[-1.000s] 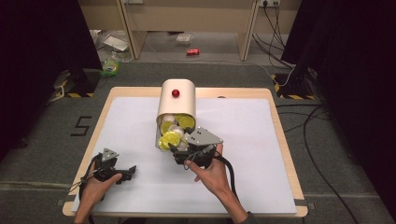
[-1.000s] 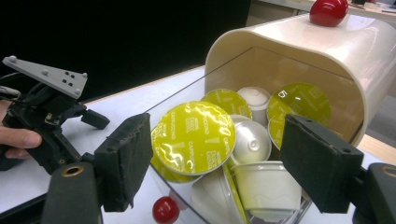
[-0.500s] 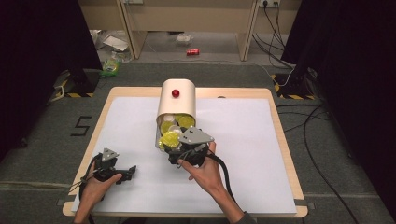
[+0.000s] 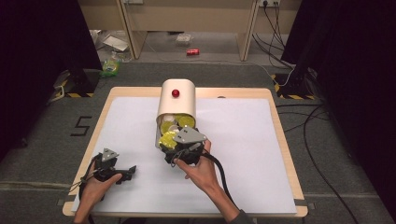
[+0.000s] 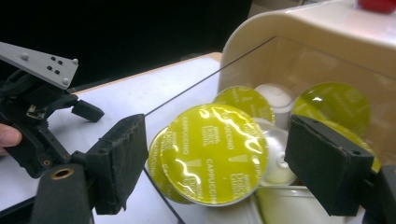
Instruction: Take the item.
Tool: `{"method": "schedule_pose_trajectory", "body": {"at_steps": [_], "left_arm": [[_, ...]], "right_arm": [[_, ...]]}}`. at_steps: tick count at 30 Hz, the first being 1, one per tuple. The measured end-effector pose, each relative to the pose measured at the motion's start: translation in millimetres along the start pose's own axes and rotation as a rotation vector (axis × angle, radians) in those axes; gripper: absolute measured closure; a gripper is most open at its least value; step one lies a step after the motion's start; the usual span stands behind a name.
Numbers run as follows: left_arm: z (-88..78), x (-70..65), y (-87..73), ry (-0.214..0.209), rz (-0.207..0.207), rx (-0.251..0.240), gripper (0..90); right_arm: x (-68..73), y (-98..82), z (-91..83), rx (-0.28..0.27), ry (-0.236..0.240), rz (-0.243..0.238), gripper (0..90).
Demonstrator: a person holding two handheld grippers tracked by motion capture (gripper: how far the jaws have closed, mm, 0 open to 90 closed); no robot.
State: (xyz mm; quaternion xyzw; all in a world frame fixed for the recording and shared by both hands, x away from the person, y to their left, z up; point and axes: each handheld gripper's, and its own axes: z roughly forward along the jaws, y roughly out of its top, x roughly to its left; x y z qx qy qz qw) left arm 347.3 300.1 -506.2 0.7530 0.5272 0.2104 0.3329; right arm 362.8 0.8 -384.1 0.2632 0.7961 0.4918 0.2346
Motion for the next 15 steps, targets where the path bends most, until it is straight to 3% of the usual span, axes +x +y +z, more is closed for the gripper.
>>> {"method": "schedule_pose_trajectory", "body": {"at_steps": [9, 15], "left_arm": [[-0.1, -0.1, -0.1, -0.001, 0.0, -0.001, 0.0], [-0.1, -0.1, -0.2, 0.0, 0.0, -0.001, 0.0]], "right_arm": [[-1.5, -1.0, 4.7, 0.011, -0.012, 0.02, 26.5], [-3.7, -1.4, 4.4, 0.02, -0.005, -0.008, 32.2]]}}
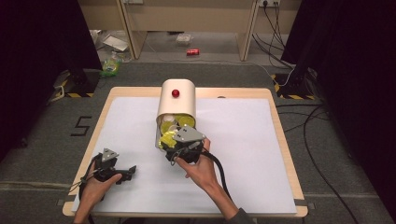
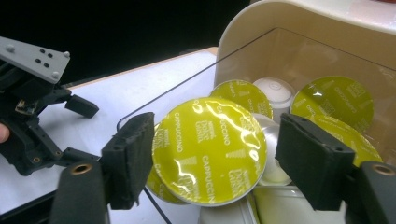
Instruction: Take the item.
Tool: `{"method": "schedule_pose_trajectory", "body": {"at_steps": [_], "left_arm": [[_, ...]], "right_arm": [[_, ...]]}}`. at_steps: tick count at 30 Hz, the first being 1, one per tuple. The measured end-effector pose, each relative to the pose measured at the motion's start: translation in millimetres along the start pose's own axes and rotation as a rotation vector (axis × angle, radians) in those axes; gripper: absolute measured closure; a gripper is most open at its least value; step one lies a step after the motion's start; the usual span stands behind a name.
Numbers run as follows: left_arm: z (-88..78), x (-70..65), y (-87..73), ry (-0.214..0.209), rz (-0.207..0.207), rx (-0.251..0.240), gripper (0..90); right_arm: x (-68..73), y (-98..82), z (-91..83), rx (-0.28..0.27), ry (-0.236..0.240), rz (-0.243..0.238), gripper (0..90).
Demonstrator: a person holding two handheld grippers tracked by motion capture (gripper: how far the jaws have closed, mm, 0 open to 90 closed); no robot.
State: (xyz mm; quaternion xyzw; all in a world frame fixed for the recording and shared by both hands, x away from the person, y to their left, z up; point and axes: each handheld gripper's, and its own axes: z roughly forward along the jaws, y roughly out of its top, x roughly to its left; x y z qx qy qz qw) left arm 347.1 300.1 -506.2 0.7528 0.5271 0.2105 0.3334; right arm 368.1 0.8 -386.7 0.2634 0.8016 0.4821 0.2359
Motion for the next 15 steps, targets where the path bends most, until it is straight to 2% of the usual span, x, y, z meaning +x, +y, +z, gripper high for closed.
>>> {"method": "schedule_pose_trajectory", "body": {"at_steps": [3, 9, 15], "left_arm": [[0.0, 0.0, 0.0, 0.0, 0.0, 0.0, 0.0], [0.0, 0.1, 0.0, 0.0, 0.0, -0.001, 0.0], [-0.1, 0.1, 0.0, -0.001, -0.001, 0.0, 0.0]], "right_arm": [[0.3, 0.1, -0.6, 0.003, 0.019, -0.019, 38.3], [0.5, 0.1, -0.3, -0.001, 0.021, -0.026, 38.6], [-0.1, 2.3, -4.8, -0.02, 0.031, -0.005, 38.7]]}}
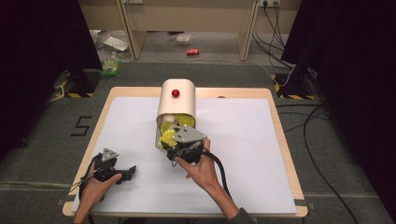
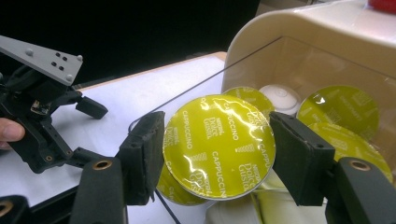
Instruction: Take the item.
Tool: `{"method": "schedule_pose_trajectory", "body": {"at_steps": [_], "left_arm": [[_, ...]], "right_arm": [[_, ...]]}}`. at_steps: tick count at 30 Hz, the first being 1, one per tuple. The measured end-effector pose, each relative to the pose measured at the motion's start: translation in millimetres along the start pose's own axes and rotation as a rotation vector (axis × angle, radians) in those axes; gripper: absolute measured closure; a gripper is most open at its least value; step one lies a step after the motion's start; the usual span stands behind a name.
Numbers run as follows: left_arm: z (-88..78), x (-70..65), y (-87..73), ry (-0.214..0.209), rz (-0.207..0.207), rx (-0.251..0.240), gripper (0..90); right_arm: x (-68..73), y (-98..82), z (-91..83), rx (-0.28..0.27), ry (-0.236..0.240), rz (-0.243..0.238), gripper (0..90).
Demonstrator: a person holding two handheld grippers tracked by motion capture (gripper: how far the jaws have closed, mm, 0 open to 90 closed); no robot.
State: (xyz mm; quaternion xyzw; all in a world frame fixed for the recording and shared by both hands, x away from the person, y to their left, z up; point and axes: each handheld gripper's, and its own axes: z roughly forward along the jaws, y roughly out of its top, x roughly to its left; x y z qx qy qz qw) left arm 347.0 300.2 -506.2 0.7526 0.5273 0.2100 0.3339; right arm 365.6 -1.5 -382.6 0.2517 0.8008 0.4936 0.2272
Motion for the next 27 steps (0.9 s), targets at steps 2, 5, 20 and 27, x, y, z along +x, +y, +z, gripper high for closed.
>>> {"method": "schedule_pose_trajectory", "body": {"at_steps": [2, 5, 20, 27], "left_arm": [[0.0, 0.0, 0.0, 0.0, 0.0, 0.0, 0.0], [-0.1, 0.1, 0.0, 0.0, 0.0, 0.001, 0.0], [-0.2, 0.4, -0.1, -0.002, -0.001, -0.001, 0.0], [-0.2, 0.4, -0.1, -0.002, -0.001, -0.001, 0.0]], "right_arm": [[-1.5, 0.9, -1.9, -0.011, 0.005, 0.01, 38.7], [-2.9, 2.2, -4.5, -0.024, 0.004, 0.025, 38.7], [-16.6, 9.2, -31.0, -0.083, -0.015, 0.058, 38.8], [-21.6, 9.7, -42.2, -0.103, -0.027, 0.075, 38.8]]}}
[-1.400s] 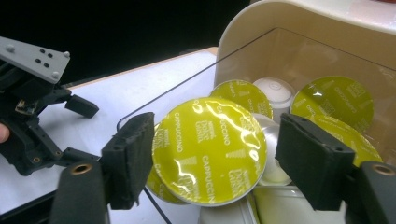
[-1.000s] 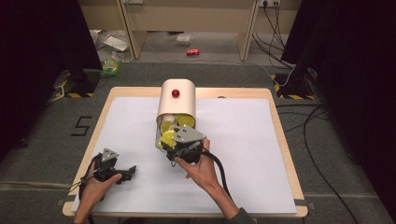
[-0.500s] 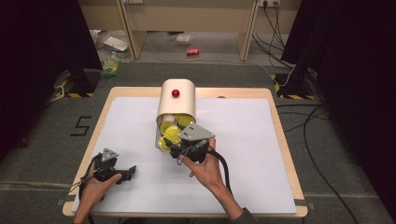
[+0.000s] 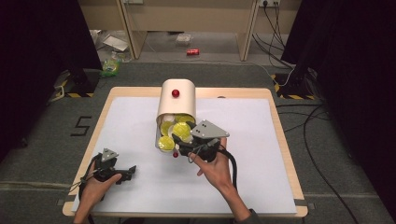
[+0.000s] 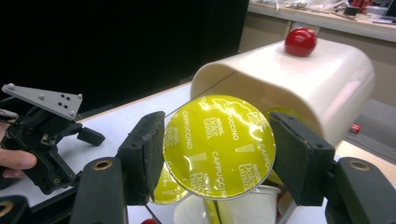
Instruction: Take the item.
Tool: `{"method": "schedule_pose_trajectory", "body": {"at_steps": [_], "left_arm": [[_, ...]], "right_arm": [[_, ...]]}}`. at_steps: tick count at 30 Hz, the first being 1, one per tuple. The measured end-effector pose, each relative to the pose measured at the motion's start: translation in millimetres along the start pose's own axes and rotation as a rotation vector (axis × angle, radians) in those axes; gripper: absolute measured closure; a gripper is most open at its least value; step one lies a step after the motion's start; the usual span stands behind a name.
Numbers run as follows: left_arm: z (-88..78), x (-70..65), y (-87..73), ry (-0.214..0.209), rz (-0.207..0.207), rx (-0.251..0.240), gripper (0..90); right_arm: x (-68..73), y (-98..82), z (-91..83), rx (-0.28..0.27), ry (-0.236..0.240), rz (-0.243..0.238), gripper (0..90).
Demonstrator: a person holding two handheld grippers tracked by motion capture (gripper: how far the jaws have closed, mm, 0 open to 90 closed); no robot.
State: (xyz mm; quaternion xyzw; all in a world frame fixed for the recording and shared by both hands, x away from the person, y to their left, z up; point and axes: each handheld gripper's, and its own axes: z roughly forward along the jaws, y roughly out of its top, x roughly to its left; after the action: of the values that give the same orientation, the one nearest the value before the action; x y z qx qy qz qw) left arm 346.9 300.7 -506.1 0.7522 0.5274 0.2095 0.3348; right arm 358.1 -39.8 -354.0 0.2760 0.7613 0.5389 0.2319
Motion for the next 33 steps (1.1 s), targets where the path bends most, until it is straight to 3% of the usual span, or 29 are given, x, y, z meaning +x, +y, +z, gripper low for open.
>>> {"method": "schedule_pose_trajectory", "body": {"at_steps": [10, 18, 29, 33], "left_arm": [[0.0, -0.1, 0.0, 0.0, 0.0, 0.0, 0.0], [-0.1, 0.1, -0.1, 0.0, -0.001, -0.001, 0.0], [-0.1, 0.1, -0.1, 0.0, -0.001, -0.001, 0.0], [-0.1, 0.0, 0.0, 0.0, -0.001, 0.0, 0.0]], "right_arm": [[-13.9, 1.5, -27.3, -0.027, -0.048, 0.008, 38.8], [-33.7, -4.7, -49.8, -0.03, -0.128, 0.019, 38.8], [-61.2, -19.8, -69.5, -0.015, -0.227, 0.049, 38.8], [-65.3, -22.5, -73.5, -0.017, -0.241, 0.054, 38.7]]}}
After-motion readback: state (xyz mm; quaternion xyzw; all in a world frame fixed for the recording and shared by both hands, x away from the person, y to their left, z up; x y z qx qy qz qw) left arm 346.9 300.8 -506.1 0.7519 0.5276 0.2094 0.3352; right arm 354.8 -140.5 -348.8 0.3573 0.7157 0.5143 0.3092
